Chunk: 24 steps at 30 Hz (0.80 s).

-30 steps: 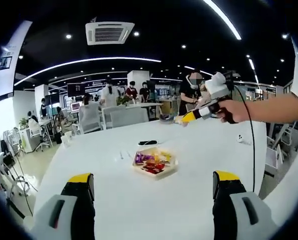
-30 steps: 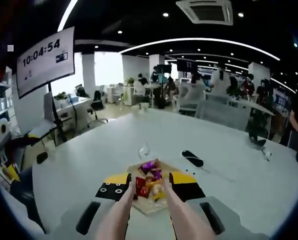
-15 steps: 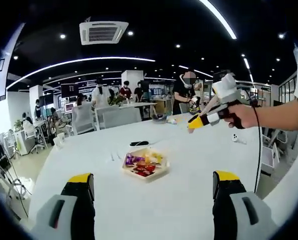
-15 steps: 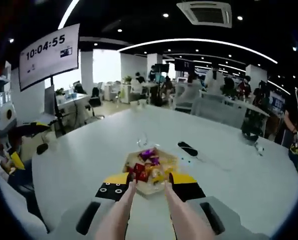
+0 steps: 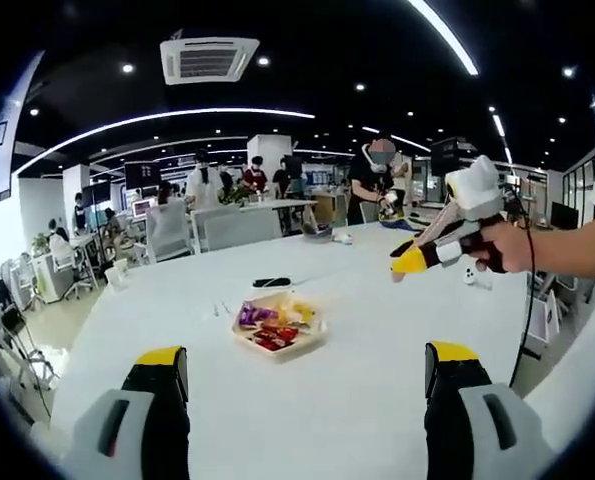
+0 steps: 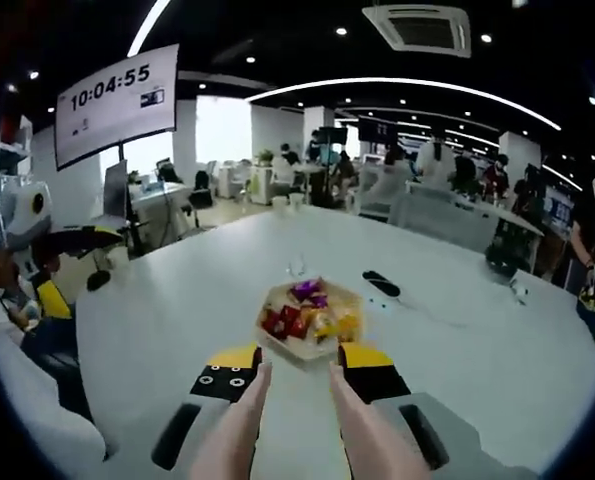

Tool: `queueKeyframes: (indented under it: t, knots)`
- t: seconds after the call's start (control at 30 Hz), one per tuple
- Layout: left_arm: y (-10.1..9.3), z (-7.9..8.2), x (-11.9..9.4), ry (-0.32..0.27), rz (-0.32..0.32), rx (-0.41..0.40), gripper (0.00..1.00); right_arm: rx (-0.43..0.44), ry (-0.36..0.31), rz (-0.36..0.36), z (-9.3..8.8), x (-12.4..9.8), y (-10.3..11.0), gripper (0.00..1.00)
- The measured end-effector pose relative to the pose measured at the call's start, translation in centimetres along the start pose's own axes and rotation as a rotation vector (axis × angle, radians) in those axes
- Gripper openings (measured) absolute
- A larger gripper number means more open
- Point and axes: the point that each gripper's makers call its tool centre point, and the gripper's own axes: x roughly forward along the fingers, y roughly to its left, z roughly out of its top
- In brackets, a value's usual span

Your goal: Place the target food into the container with the food tongs after gripping and lifting it, then release it inside without dropping or visibly crushing the food.

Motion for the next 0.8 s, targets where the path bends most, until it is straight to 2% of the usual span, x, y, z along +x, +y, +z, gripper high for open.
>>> queueKeyframes:
  t: [0.13,0.23,0.4,0.5,0.6,0.7,0.8]
  knots:
    - [-0.8,-0.4,-0.3,0.015,0.033,-0.001,0.99,0.004,-0.01,-0.004,-0.7,-0.6,0.3,0.3]
    - [-1.9,-0.6,-0.4,0.013,0.045,-0.019,0.99,-0.056,0.004,0.035,-1.8,-1.1,2.3,0.3]
    - [-3.9,-1.7,-0.1,0.027,0.046,-0.025,0.99,-0.045,0.007,0.073,-3.3,-2.0,3.7,0.3]
    - [-4.8,-2.5,0.7,0.045,0.023,-0.042,0.99,-0.069,0.012,0.084,-3.7,-2.8,4.3,0.3]
    - [-5.8,-1.9,1.8,0.04,-0.011,-0.027,0.99,-0.053,-0.008,0.085,-3.7,-3.6,4.4,0.3]
    - [-6.2,-1.0,2.4,0.036,-0.027,-0.01,0.99,-0.035,-0.002,0.064,-4.3,-3.8,3.9,0.3]
    - [-6.2,-0.5,2.9,0.028,-0.04,0.002,0.99,-0.014,0.0,0.074,-4.9,-3.9,4.2,0.3]
